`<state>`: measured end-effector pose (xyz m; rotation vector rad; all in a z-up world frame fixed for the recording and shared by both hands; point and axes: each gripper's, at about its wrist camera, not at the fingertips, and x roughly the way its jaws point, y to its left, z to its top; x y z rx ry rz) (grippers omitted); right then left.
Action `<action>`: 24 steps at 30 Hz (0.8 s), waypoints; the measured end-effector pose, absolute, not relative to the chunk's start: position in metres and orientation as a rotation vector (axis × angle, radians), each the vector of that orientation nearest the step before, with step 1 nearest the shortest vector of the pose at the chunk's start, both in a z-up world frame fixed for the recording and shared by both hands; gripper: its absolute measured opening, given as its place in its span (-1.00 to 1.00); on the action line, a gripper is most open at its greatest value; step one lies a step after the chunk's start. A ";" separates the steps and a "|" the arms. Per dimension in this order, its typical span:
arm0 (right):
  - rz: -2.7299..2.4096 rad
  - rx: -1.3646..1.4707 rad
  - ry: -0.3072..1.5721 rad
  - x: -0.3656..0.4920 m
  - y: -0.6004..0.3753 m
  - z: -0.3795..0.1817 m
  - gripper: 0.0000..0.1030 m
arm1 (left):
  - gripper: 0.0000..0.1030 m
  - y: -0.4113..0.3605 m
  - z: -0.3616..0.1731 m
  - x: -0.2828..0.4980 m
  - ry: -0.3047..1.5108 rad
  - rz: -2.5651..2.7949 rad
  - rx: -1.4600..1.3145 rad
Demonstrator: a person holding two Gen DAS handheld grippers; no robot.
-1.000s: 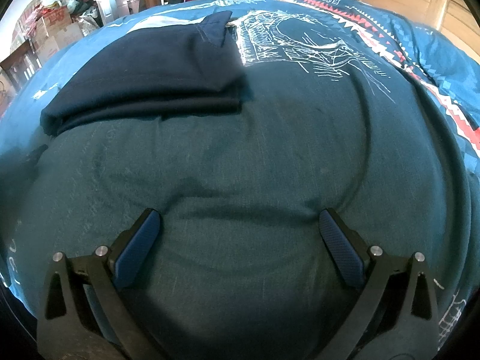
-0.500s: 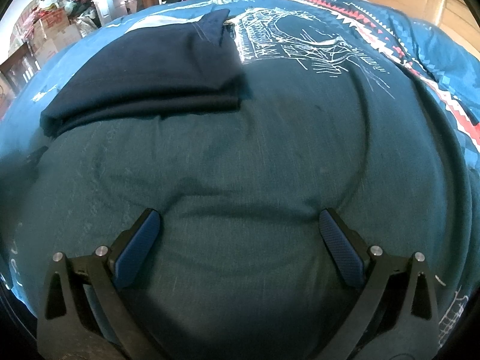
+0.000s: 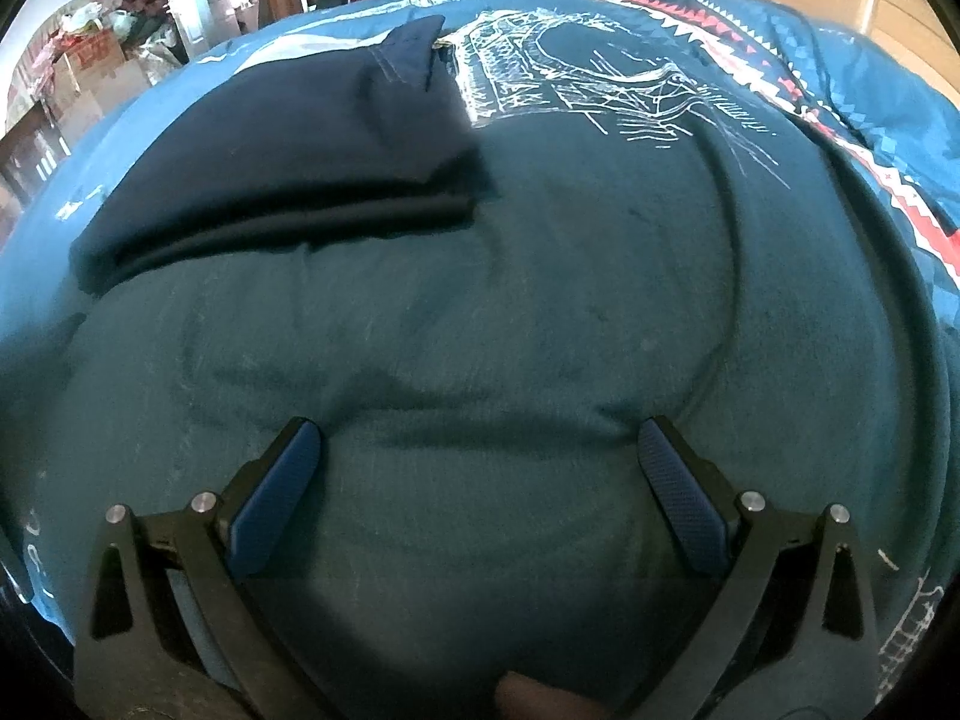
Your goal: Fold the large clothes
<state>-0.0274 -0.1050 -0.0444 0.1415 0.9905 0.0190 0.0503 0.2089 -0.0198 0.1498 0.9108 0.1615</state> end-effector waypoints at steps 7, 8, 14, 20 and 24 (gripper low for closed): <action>0.048 0.089 1.044 -0.022 -0.099 -0.028 1.00 | 1.00 0.211 -0.010 0.054 0.932 0.134 0.129; 0.056 0.081 1.031 -0.023 -0.097 -0.020 1.00 | 1.00 0.210 -0.006 0.053 0.931 0.128 0.131; 0.117 0.069 0.849 -0.061 -0.085 0.071 1.00 | 1.00 0.188 0.081 0.017 0.761 0.069 0.152; 0.151 0.082 0.575 -0.115 -0.073 0.185 1.00 | 1.00 0.171 0.193 -0.032 0.605 -0.026 0.014; 0.146 0.103 0.480 -0.138 -0.076 0.231 1.00 | 1.00 0.159 0.245 -0.070 0.484 -0.034 -0.002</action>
